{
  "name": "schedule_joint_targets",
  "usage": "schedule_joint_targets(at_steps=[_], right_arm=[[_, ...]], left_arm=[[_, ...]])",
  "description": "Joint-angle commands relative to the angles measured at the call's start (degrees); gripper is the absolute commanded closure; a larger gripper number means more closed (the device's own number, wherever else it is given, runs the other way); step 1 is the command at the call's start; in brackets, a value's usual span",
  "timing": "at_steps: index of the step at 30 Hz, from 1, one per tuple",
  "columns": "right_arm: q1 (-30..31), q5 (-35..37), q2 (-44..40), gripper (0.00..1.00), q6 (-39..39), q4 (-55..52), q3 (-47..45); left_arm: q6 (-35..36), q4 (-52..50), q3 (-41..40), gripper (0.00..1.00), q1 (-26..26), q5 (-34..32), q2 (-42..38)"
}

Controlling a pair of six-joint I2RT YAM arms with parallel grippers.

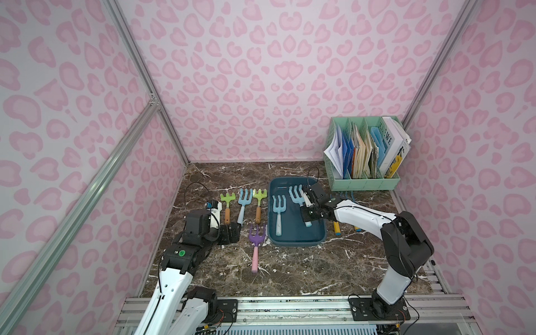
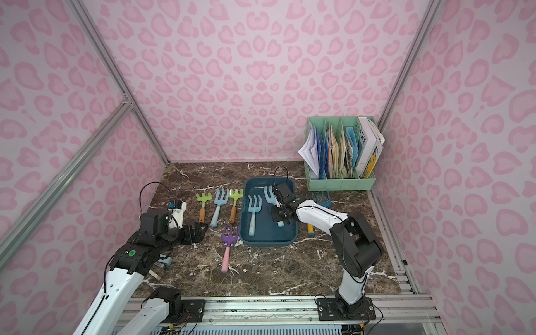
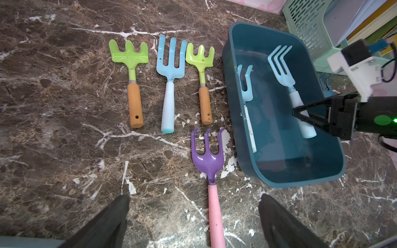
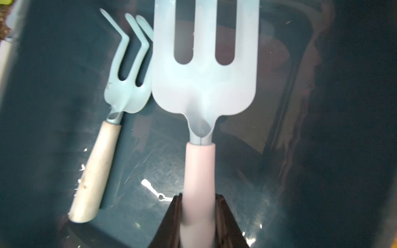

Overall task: Take the hand rake out of the storage box
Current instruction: Pick up the rake from the storage box.

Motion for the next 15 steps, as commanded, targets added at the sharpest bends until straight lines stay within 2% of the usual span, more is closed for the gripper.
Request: schedule_joint_targets(at_steps=[1,9,15], right_arm=[[-0.24,-3.05,-2.3,0.88,-0.34,2.39,-0.66],[-2.42,-9.51,-10.7,0.88,-0.43,4.11,-3.97],[-4.54,-8.36,-15.97,0.89,-1.42,1.94,-5.02]], left_arm=[[-0.04,-0.29,0.18,0.03,-0.01,0.55,0.08],[0.35,-0.79,0.27,0.03,0.06,0.37,0.76],[0.67,-0.82,0.27,0.03,0.07,0.41,0.78]])
